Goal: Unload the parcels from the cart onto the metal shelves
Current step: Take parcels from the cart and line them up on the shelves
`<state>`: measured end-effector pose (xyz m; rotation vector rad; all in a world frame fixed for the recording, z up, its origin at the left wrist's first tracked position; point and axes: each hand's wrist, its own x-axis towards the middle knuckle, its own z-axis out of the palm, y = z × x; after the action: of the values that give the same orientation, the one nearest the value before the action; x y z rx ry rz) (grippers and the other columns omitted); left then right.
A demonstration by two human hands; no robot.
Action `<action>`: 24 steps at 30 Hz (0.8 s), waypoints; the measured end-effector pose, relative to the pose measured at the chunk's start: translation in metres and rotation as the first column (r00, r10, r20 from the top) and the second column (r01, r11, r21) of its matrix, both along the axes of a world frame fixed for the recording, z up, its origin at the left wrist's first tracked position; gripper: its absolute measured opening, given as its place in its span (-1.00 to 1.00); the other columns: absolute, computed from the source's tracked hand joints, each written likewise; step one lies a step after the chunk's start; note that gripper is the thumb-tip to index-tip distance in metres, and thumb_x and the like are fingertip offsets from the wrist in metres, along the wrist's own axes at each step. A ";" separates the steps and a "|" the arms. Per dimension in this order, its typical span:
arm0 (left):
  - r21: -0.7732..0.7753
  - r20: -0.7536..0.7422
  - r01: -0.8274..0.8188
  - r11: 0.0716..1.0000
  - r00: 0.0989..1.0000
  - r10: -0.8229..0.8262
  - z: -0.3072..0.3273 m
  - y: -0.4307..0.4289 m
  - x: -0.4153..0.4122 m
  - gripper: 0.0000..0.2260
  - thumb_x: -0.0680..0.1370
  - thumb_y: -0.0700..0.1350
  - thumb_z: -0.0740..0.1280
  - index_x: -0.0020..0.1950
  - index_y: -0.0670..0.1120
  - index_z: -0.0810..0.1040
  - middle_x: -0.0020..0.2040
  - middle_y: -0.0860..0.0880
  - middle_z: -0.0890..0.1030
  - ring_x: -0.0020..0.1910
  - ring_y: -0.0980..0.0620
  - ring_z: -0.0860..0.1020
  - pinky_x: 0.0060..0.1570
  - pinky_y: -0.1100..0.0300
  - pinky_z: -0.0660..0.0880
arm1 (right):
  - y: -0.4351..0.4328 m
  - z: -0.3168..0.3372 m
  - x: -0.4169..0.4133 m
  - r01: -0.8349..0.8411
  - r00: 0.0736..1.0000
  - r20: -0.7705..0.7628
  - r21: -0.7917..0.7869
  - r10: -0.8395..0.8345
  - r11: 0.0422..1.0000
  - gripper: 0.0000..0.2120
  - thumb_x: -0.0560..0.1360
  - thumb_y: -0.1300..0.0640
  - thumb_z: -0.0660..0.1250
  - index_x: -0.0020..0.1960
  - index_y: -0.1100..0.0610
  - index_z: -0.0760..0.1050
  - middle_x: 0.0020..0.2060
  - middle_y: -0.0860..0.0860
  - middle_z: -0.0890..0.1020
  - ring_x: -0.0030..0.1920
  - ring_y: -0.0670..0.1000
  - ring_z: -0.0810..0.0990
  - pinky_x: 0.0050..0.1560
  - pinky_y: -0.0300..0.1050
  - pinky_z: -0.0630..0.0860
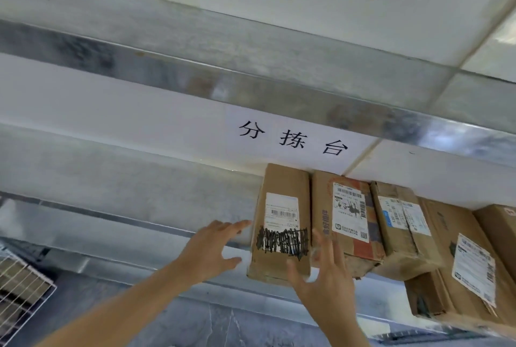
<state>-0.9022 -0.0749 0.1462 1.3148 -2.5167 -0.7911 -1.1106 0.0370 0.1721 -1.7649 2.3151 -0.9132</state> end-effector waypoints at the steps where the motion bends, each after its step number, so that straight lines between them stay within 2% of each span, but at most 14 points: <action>1: -0.128 0.030 -0.012 0.992 0.999 0.016 0.001 -0.002 0.010 -0.40 0.45 0.09 0.40 0.44 0.19 0.25 0.25 0.18 0.47 0.26 0.11 0.40 0.20 0.19 0.37 | -0.007 0.009 -0.001 -0.015 1.000 -0.016 -0.054 0.014 0.998 -0.43 0.33 -0.23 0.25 0.25 0.00 0.31 -0.02 -0.01 0.55 -0.16 0.04 0.58 -0.31 -0.09 0.55; 2: -0.255 0.060 -0.023 0.967 0.997 0.040 0.000 -0.007 0.022 -0.44 0.40 0.08 0.44 0.38 0.13 0.37 0.20 0.12 0.53 0.22 0.04 0.47 0.15 0.14 0.43 | -0.017 0.017 -0.003 -0.029 0.999 -0.045 -0.110 0.024 0.994 -0.49 0.34 -0.20 0.24 0.21 0.03 0.37 -0.06 0.01 0.57 -0.18 0.05 0.59 -0.30 -0.14 0.50; 4: -0.413 0.121 -0.080 0.907 0.982 0.142 -0.003 -0.015 0.048 -0.43 0.21 0.07 0.54 0.18 0.04 0.52 0.05 0.01 0.62 0.06 -0.08 0.59 -0.04 0.07 0.54 | -0.039 0.029 -0.002 -0.066 0.994 -0.103 -0.177 0.048 0.982 -0.56 0.35 -0.14 0.23 0.12 0.10 0.48 -0.11 0.04 0.60 -0.18 0.11 0.60 -0.25 -0.16 0.46; 6: -0.518 0.171 -0.154 0.841 0.945 0.278 0.001 -0.020 0.076 -0.39 0.09 0.09 0.57 0.10 -0.03 0.58 -0.01 -0.05 0.63 -0.01 -0.15 0.61 -0.10 0.03 0.56 | -0.063 0.035 0.009 -0.134 0.987 -0.112 -0.165 0.117 0.977 -0.57 0.36 -0.13 0.22 0.08 0.13 0.54 -0.10 0.06 0.61 -0.12 0.16 0.60 -0.19 -0.04 0.55; 8: -0.574 0.202 -0.228 0.787 0.892 0.405 0.011 -0.022 0.105 -0.35 0.08 0.11 0.58 0.13 -0.07 0.60 0.02 -0.09 0.62 0.02 -0.19 0.60 -0.07 -0.02 0.55 | -0.087 0.035 0.030 -0.219 0.970 -0.137 -0.146 0.200 0.965 -0.54 0.34 -0.14 0.20 0.09 0.13 0.56 -0.06 0.06 0.63 -0.08 0.17 0.59 -0.15 0.10 0.59; 12: -0.587 0.237 -0.392 0.708 0.753 0.614 0.028 -0.012 0.164 -0.30 0.22 0.18 0.51 0.29 -0.08 0.50 0.19 -0.13 0.53 0.19 -0.21 0.49 0.08 -0.09 0.47 | -0.130 0.030 0.088 -0.417 0.892 -0.222 -0.073 0.393 0.906 -0.50 0.32 -0.14 0.29 0.19 0.05 0.51 0.15 0.02 0.58 0.06 0.17 0.56 -0.01 0.11 0.53; 16: -0.592 0.196 -0.543 0.595 0.619 0.760 0.044 0.009 0.220 -0.30 0.28 0.16 0.48 0.35 -0.09 0.43 0.26 -0.15 0.48 0.23 -0.21 0.45 0.12 -0.10 0.41 | -0.156 0.029 0.161 -0.587 0.787 -0.250 -0.022 0.564 0.809 -0.49 0.32 -0.11 0.37 0.24 0.01 0.48 0.20 -0.01 0.53 0.14 0.16 0.51 0.00 0.08 0.47; 20: -0.613 0.161 -0.641 0.462 0.472 0.867 0.049 0.041 0.276 -0.29 0.29 0.17 0.49 0.35 -0.09 0.43 0.24 -0.14 0.51 0.21 -0.18 0.48 0.10 -0.10 0.44 | -0.166 0.031 0.238 -0.705 0.696 -0.188 0.008 0.694 0.709 -0.47 0.36 -0.06 0.44 0.30 0.00 0.45 0.25 -0.03 0.48 0.20 0.14 0.45 0.07 0.06 0.39; 24: -0.621 0.172 -0.707 0.337 0.296 0.940 0.046 0.081 0.331 -0.32 0.24 0.15 0.51 0.26 -0.13 0.49 0.12 -0.19 0.55 0.11 -0.22 0.52 0.02 -0.11 0.46 | -0.165 0.030 0.308 -0.791 0.603 -0.135 0.026 0.786 0.611 -0.42 0.37 -0.11 0.43 0.34 -0.01 0.39 0.30 -0.03 0.42 0.26 0.12 0.40 0.15 0.07 0.34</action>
<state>-0.5714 0.0065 0.1921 2.5079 -1.5036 0.4425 -0.8022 -0.1281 0.2024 -2.5610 1.2377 -0.6544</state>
